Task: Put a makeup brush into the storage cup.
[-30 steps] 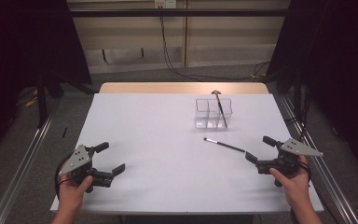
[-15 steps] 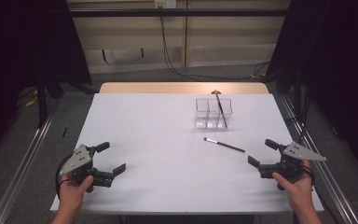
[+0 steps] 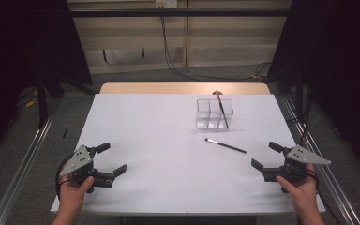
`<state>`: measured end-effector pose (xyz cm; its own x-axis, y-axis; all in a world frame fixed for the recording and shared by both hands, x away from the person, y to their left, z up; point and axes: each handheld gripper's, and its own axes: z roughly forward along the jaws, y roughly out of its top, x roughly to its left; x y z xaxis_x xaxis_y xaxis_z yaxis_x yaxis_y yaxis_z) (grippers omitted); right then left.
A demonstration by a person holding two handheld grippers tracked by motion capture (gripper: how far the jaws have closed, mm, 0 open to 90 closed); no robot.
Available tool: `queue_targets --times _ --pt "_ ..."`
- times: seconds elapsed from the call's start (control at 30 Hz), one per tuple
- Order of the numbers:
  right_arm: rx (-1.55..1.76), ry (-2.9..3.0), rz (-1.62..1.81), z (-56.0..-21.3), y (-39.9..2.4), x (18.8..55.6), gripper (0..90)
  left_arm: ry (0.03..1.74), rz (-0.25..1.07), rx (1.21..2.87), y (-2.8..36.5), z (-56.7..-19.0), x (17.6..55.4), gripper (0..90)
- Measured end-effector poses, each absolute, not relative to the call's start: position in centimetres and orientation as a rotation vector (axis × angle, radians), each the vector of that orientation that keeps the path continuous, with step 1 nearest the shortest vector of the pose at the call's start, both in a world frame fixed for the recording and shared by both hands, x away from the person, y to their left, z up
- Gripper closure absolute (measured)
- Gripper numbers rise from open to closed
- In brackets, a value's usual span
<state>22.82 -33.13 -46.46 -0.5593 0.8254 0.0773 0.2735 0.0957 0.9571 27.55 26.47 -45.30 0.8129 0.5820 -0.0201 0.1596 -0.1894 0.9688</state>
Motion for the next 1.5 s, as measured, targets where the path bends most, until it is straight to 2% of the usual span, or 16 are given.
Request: queue_targets --times 0.87,1.5 --pt "1.040 1.903 1.474 -46.3 -33.0 22.5 0.3 0.574 0.422 1.742 26.6 -45.3 27.5 0.0" --pt "1.048 1.910 1.486 -46.1 -31.5 24.9 0.2 0.582 0.417 1.743 26.5 -45.4 27.6 0.0"
